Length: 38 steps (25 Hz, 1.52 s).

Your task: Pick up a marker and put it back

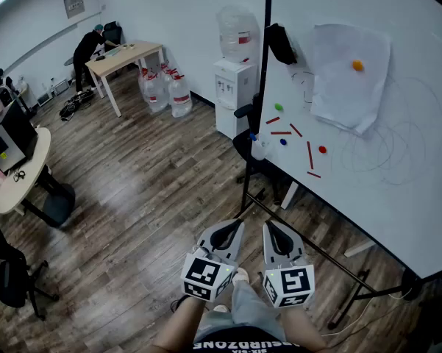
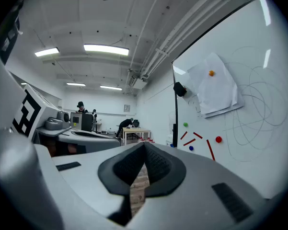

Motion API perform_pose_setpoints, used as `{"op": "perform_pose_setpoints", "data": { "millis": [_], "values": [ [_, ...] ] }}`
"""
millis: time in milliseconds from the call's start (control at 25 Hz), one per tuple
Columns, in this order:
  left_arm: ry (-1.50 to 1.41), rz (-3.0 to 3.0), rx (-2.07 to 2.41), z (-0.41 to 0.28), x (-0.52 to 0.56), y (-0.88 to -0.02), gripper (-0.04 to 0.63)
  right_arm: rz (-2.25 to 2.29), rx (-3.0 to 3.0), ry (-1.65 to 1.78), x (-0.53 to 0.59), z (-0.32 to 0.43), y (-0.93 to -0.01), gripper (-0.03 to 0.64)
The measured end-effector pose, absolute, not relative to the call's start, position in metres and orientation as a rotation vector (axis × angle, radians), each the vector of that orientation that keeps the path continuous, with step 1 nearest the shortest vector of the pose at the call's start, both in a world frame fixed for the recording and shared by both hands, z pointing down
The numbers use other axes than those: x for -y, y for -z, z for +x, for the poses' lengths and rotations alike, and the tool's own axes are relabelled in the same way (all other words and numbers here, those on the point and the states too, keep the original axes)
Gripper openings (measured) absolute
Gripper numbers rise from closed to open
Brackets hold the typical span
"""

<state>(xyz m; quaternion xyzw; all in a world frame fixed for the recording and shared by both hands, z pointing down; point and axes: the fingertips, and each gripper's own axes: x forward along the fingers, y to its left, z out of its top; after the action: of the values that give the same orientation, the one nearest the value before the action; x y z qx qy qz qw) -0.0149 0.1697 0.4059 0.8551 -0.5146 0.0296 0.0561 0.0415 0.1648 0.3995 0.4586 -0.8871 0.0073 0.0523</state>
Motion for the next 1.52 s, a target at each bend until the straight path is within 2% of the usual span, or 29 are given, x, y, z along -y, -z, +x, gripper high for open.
{"op": "perform_pose_setpoints", "data": {
  "millis": [1200,1240,1360,1520],
  "values": [
    [-0.113,2.626,1.578,-0.02,0.049,-0.399,0.008,1.39,2.753,0.046,0.051,0.038,-0.379,0.0],
    [-0.115,2.622,1.586,-0.021,0.056,-0.399,0.008,1.375,2.758,0.049,0.059,0.037,-0.379,0.01],
    [-0.124,2.608,1.619,-0.026,0.073,-0.4,0.008,1.305,2.771,0.051,0.078,0.029,-0.383,0.116],
    [-0.129,2.565,1.672,-0.034,0.085,-0.405,0.008,1.251,2.785,0.04,0.096,0.025,-0.389,0.13]
  ]
}}
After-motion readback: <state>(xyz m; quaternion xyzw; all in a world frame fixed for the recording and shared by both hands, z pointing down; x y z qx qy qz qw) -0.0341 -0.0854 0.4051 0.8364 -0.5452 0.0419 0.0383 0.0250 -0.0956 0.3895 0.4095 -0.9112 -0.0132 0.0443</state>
